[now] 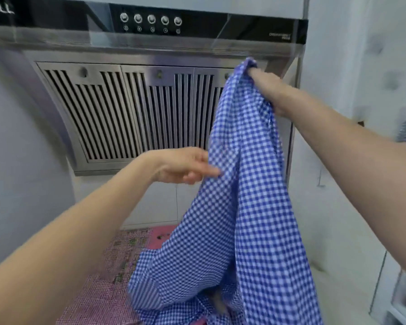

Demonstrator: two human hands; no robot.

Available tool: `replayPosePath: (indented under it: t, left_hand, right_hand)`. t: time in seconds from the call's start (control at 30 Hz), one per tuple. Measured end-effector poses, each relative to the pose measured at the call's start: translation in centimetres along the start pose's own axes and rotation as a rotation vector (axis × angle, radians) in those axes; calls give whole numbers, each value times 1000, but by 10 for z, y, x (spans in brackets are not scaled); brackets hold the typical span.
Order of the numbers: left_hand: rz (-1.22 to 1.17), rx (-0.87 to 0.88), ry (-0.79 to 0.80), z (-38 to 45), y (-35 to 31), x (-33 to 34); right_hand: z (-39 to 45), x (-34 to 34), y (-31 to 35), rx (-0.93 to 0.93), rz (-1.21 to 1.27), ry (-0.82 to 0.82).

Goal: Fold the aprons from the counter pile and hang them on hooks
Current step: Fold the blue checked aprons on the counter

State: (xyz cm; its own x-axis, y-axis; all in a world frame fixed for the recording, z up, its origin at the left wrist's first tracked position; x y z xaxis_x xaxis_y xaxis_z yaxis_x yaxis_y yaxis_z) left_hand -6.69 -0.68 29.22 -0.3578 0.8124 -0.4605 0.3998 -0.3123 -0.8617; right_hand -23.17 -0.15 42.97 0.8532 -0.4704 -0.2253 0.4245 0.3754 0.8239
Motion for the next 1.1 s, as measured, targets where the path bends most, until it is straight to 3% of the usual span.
replayPosePath:
  t: [0.1,0.17,0.27,0.33,0.5,0.6,0.7,0.87,1.0,1.1]
  left_hand:
    - [187,-264,-51,-10,37,-27]
    - [62,-321,-286,-23,50,-73]
    - [-226,-171,-731,-47,44,-147]
    - [-256,-15,-814,-42,25,-165]
    - [-238,196,-597,37,-45,-119]
    - [-208,252,-465,97,-90,-78]
    - [-135,353,-228,148,-139,-21]
    - [30,531,-139,163,-208,31]
    - [-96,709,-80,146,-221,13]
    - [-142,814,-127,113,-194,-31]
  right_hand:
    - [19,-31,-1,-58,71,-299]
    - [27,-40,-4,-54,67,-344]
    - [28,-27,-21,20,5,-143]
    - [15,-11,-41,116,32,55]
    - [-13,6,-127,282,45,366]
    - [-20,-1,-166,247,-156,428]
    - [-23,-25,-178,193,-176,366]
    - [-10,-89,-166,177,-60,110]
    - [7,-90,-117,5,148,24]
    - [53,-63,-98,-102,40,-195]
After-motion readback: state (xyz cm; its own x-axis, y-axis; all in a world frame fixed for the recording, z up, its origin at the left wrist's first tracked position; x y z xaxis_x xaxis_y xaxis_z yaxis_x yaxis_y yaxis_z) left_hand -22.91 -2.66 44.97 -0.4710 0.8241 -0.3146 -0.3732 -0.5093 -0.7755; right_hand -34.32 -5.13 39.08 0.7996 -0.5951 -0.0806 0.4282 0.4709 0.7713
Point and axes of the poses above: each hand's wrist, its own z-axis towards the middle knuckle, its own x-axis out of the palm, y = z × x, the point moved 7 cm from there along z, towards the middle knuckle, and after that the axes turned 6 degrees about -x, right-handed, at the moved point
